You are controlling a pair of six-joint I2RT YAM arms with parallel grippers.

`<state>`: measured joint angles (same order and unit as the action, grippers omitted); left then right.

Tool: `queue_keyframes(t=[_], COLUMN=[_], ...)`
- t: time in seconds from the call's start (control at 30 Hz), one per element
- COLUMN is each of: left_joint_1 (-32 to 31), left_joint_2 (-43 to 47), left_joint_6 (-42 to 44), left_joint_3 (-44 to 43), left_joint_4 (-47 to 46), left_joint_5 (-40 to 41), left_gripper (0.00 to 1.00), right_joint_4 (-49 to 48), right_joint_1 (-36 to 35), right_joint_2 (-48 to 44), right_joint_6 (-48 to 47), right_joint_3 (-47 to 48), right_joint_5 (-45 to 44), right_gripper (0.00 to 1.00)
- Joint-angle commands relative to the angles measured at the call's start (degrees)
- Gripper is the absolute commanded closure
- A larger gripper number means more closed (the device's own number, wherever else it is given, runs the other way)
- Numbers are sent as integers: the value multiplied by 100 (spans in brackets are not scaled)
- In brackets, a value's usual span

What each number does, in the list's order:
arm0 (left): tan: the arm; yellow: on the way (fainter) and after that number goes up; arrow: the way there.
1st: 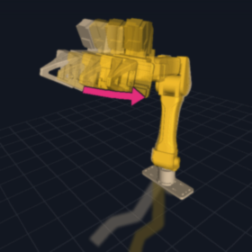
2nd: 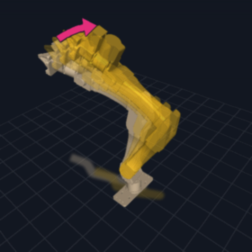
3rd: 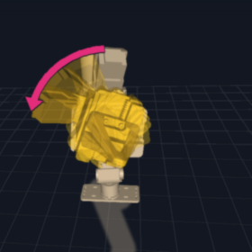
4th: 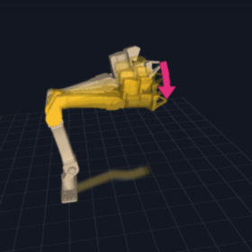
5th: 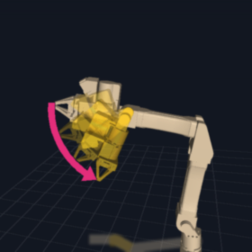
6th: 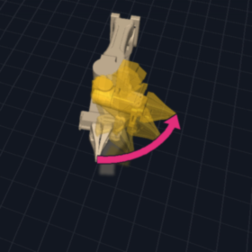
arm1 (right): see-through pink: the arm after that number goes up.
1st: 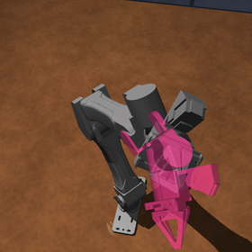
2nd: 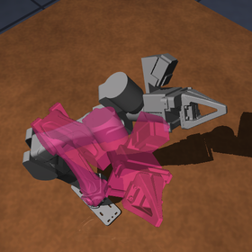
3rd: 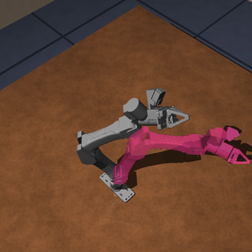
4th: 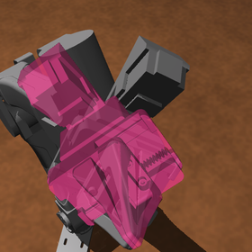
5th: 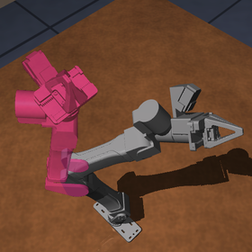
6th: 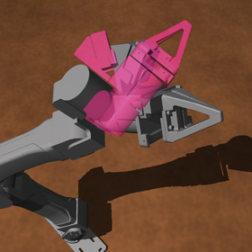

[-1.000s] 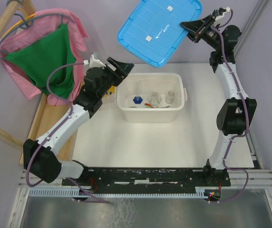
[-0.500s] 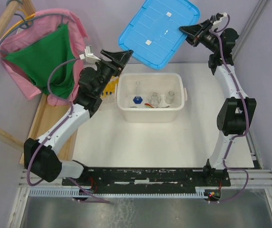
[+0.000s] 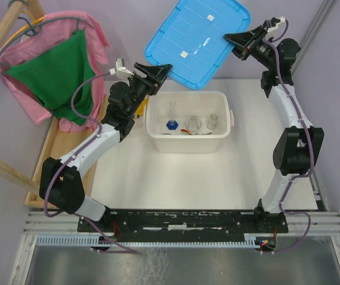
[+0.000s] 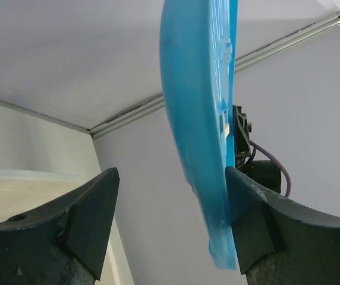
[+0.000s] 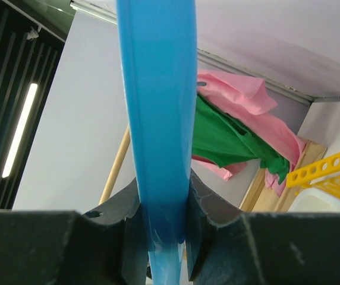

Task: Organize the chemistry lab equipment
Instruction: Pick up the storage box lid at the center of the board.

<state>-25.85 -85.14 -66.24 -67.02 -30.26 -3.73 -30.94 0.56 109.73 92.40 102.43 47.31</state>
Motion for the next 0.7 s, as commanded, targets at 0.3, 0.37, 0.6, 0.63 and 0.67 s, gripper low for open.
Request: queue_keyframes(t=[0.3, 0.37, 0.6, 0.63, 0.67], left_joint_1=[110, 172, 677, 750, 803], left_joint_2=[-327, -361, -181, -164, -142], left_joint_6=[-155, -157, 175, 385, 683], left_joint_3=[-716, -708, -794, -965, -1145], left_joint_4=[-821, -899, -350, -18, 343], left_joint_5=[-383, -557, -834, -858, -861], left_gripper=[69, 88, 97, 97, 97], right_joint_4=[468, 1046, 3632, 3875, 4046], right_joint_1=[-439, -441, -253, -178, -94], right_joint_2=[-524, -515, -334, -303, -285], right_joint_6=[-733, -1131, -3020, -3166, -3251], right_joint_3=[-84, 57, 902, 983, 1031], right_joint_5=[132, 114, -182, -259, -326], right_gripper=[84, 81, 45, 42, 40])
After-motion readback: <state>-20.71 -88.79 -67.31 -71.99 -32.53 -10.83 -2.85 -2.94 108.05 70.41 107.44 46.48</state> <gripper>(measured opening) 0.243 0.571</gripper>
